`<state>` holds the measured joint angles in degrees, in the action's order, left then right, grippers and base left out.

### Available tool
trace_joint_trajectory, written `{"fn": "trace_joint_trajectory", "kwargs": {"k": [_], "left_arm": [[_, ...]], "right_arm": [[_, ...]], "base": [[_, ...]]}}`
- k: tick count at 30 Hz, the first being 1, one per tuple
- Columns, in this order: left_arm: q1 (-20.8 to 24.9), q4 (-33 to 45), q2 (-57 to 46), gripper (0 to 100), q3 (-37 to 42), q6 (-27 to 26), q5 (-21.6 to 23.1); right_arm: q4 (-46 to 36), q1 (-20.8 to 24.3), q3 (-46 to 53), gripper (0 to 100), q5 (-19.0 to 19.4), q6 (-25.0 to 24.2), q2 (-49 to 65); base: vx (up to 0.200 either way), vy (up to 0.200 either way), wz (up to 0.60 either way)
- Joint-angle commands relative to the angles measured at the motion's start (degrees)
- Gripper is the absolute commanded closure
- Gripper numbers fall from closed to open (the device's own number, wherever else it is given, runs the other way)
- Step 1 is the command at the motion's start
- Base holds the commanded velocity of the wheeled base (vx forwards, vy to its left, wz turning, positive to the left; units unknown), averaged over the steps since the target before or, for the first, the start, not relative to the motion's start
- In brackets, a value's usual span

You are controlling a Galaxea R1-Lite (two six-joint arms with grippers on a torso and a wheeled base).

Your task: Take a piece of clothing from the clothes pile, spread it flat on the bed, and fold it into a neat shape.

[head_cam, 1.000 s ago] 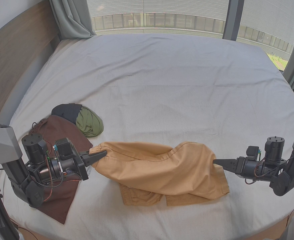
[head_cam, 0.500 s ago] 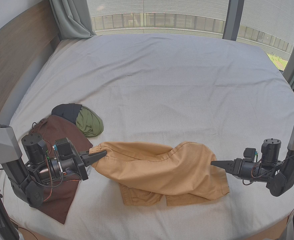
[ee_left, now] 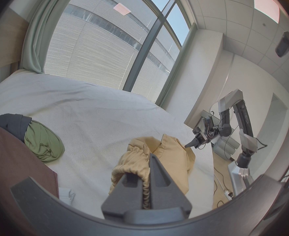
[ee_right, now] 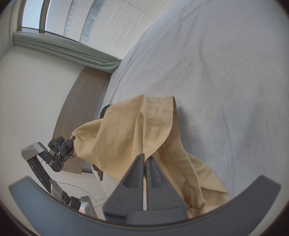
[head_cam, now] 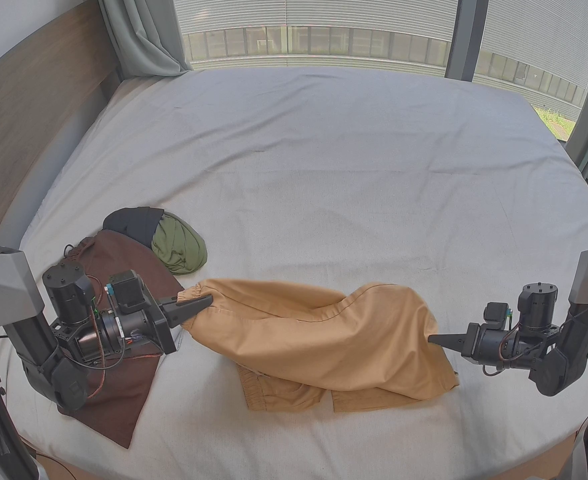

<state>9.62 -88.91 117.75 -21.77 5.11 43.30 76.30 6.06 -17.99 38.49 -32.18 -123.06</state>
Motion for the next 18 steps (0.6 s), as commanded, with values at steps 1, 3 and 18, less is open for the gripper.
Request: {"fn": "trace_joint_trajectory", "kwargs": {"k": [1, 3, 18], "left_arm": [[-0.57, -0.04, -0.59, 100, -0.64, 2.45, -0.76], [-0.83, -0.04, -0.94, 100, -0.82, 4.38, -1.64], [-3.11, -0.04, -0.06, 100, -0.46, 7.28, -2.34]], "right_arm": [[-0.01, 0.45, 2.00, 100, 0.19, 0.81, -0.07], [-0.01, 0.97, 3.32, 100, 0.19, 2.30, 0.02], [-0.19, 6.16, 11.40, 100, 0.19, 13.90, -6.66]], "base": [[0.000, 0.000, 0.00], [0.000, 0.000, 0.00], [0.000, 0.000, 0.00]]}}
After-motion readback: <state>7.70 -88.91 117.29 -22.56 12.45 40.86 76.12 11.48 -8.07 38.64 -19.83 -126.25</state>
